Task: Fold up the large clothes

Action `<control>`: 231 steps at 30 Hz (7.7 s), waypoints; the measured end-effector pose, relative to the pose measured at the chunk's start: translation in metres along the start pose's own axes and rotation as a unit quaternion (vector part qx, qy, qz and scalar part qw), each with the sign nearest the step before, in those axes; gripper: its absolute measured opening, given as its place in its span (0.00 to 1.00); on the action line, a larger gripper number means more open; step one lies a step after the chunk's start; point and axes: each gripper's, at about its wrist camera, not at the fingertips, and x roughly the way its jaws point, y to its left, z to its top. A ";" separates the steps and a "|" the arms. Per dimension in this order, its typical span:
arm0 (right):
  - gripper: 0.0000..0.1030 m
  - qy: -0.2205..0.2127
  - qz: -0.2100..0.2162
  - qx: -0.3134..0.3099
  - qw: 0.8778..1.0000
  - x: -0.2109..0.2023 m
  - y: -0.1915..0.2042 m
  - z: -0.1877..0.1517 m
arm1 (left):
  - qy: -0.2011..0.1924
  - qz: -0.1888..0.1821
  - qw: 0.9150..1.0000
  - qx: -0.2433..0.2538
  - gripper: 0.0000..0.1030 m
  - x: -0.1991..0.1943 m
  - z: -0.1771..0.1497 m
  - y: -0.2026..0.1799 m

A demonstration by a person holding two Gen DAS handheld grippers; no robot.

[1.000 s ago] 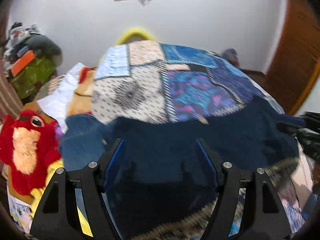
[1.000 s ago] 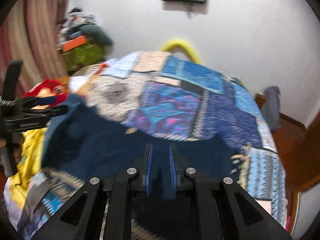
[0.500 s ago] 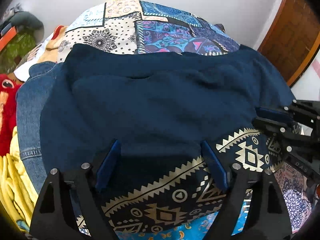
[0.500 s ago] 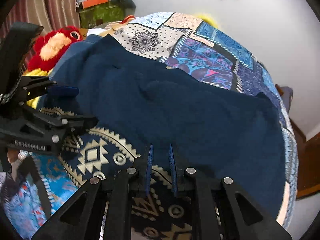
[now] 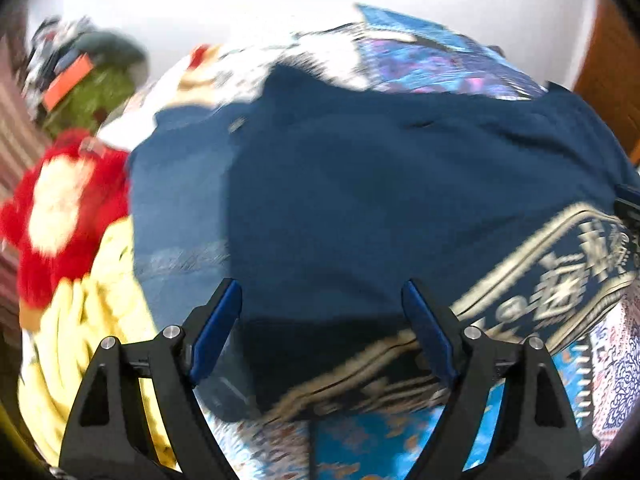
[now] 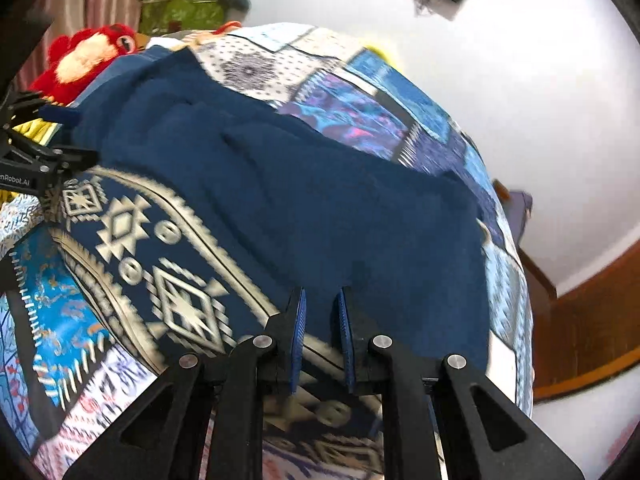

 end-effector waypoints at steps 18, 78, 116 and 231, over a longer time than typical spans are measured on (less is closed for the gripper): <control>0.88 0.061 -0.084 0.135 0.985 -0.009 -0.090 -0.070 | -0.016 -0.049 0.987 -0.153 0.81 -0.065 -0.063 0.069; 0.95 0.043 0.195 0.112 0.973 0.010 0.059 0.051 | -0.193 -0.077 0.969 -0.135 0.19 -0.109 0.070 -0.027; 0.96 -0.072 0.140 0.249 0.956 -0.125 -0.098 -0.058 | -0.139 -0.101 0.973 0.152 0.86 -0.148 0.028 -0.165; 0.54 0.052 0.348 0.211 0.912 0.083 0.092 0.153 | -0.047 -0.184 0.980 -0.062 0.66 -0.008 0.056 0.098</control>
